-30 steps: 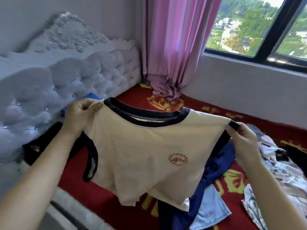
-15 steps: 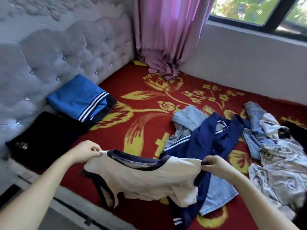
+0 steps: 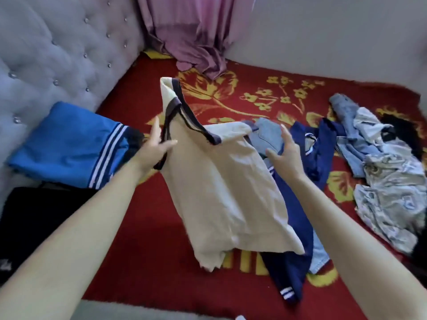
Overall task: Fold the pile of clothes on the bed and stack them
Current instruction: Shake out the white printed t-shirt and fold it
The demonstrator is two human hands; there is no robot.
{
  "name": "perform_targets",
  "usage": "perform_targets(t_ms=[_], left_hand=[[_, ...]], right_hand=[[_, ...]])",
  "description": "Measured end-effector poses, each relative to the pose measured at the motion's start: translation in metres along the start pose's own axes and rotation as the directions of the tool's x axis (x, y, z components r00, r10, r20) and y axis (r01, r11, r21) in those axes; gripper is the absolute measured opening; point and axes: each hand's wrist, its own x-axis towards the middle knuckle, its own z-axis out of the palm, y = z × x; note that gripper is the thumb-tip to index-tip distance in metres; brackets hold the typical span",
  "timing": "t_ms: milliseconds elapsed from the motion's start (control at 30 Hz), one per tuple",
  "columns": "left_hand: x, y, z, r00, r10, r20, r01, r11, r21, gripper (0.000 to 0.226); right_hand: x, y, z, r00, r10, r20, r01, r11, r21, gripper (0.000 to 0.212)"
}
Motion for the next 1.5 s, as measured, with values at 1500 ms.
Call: perform_targets(t_ms=[1500], left_hand=[[-0.141,-0.271,0.150,0.572,-0.792,-0.212,0.295,0.440,-0.848,0.017]], right_hand=[[-0.074,0.295,-0.023,0.642,0.724,0.254,-0.726,0.465,0.507,0.018]])
